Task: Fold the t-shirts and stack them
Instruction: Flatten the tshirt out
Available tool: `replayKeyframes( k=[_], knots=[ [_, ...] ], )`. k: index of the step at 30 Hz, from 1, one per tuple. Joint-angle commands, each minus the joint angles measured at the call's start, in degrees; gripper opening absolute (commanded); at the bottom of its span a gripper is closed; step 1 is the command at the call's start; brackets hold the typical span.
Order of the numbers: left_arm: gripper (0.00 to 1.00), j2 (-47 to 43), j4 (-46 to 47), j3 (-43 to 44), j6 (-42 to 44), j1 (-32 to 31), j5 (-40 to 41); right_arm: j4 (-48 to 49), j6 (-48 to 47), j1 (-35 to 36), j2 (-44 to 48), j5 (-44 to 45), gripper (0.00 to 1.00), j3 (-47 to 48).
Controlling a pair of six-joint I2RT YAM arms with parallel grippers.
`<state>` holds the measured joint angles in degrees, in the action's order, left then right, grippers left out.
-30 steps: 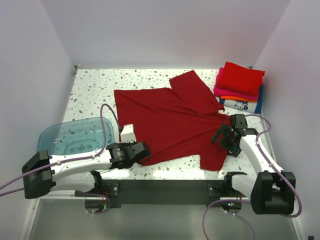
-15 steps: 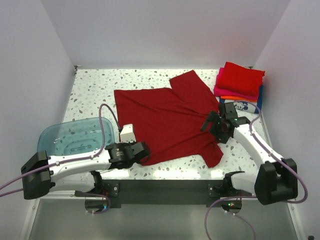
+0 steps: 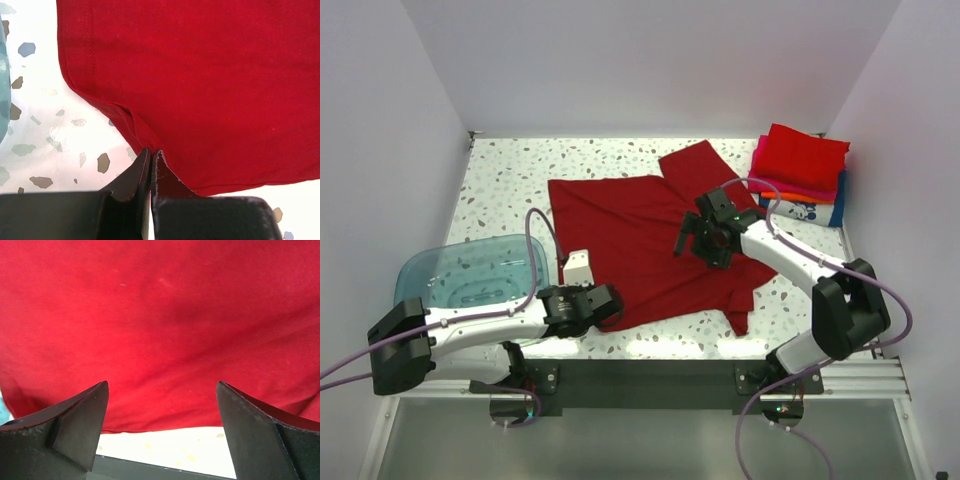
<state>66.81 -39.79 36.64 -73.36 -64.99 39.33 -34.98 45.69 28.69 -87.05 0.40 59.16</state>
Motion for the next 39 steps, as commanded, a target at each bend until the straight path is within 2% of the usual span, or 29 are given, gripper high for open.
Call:
replayKeyframes(
  k=[1, 6, 11, 15, 22, 30, 35, 39],
  knots=[
    [0.00, 0.61, 2.09, 0.01, -0.38, 0.22, 0.57, -3.42, 1.86, 0.67, 1.87, 6.09, 0.92, 3.07],
    [0.00, 0.69, 2.17, -0.17, -0.20, 0.22, 0.57, -7.99, 2.30, -0.47, 9.87, 13.73, 0.96, -3.33],
    [0.00, 0.87, 2.61, 0.01, 0.24, 0.22, 0.31, -7.03, 1.16, -8.71, 18.90, 10.68, 0.94, -14.65],
    [0.00, 1.13, 2.87, 0.01, 0.50, 0.22, 0.22, -8.17, -0.25, -11.63, 25.33, 12.08, 0.91, -18.72],
    [0.00, 2.36, 3.93, -0.08, 0.94, 0.22, -1.01, -6.60, -1.22, -14.18, 24.64, 10.15, 0.81, -22.77],
    [0.00, 2.19, 2.88, -0.34, 0.59, 0.22, -0.75, -1.32, -2.27, -18.49, 24.29, 5.40, 0.75, -28.39],
    [0.00, 2.36, 2.53, -0.52, 0.41, 0.22, -0.92, 1.06, -2.36, -19.99, 24.03, 3.82, 0.68, -30.59],
    [0.00, 2.54, 2.35, -0.61, 0.41, 0.22, -0.92, 1.41, -2.54, -20.42, 24.47, 3.20, 0.57, -31.21]
  ],
)
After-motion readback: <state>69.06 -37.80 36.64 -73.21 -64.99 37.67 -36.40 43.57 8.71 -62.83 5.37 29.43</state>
